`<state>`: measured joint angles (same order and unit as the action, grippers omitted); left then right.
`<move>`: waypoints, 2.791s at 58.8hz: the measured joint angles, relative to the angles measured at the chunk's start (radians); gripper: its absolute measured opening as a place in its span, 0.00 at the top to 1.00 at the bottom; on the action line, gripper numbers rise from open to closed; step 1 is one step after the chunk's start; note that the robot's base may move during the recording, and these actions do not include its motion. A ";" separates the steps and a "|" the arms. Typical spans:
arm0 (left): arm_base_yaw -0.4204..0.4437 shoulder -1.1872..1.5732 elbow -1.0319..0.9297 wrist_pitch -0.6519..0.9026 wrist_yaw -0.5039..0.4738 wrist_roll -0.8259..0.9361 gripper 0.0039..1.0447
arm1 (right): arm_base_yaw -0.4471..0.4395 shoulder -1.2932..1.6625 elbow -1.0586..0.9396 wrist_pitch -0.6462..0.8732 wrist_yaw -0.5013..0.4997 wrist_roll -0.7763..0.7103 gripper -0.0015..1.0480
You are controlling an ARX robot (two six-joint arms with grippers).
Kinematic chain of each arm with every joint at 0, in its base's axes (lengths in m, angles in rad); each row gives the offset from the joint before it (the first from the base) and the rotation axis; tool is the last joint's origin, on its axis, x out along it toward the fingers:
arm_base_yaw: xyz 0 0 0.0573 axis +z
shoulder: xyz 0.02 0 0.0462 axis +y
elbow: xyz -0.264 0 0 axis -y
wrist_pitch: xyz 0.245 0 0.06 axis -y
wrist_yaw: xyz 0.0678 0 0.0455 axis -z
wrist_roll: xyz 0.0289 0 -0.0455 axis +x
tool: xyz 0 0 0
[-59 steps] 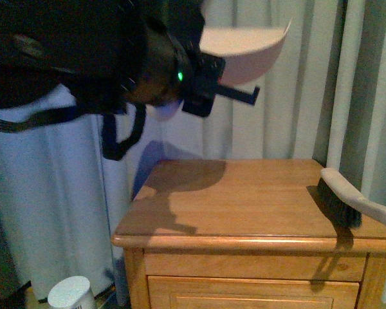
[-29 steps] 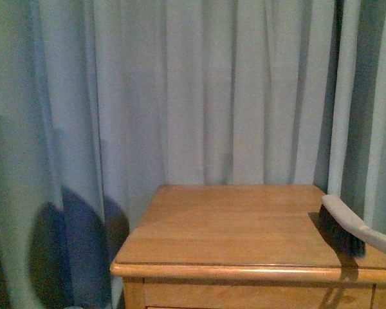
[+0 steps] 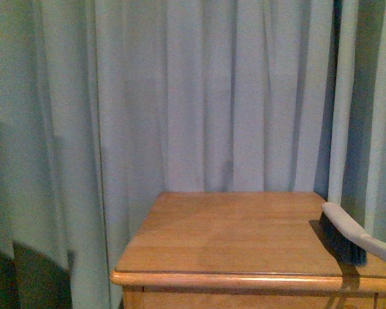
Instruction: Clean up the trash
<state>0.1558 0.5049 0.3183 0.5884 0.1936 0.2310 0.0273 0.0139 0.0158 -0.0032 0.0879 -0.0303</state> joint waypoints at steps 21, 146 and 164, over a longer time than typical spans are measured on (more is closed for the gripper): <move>0.000 -0.018 -0.008 -0.002 -0.002 -0.016 0.74 | -0.002 0.645 0.393 -0.053 -0.104 0.003 0.07; 0.000 -0.019 -0.008 -0.002 -0.002 -0.016 0.74 | 0.152 1.148 0.731 0.271 0.066 0.112 0.81; 0.000 -0.019 -0.008 -0.002 -0.002 -0.016 0.74 | 0.119 0.706 0.482 0.284 0.130 0.076 0.81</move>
<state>0.1558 0.4862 0.3099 0.5869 0.1913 0.2150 0.1467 0.7204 0.4976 0.2810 0.2180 0.0456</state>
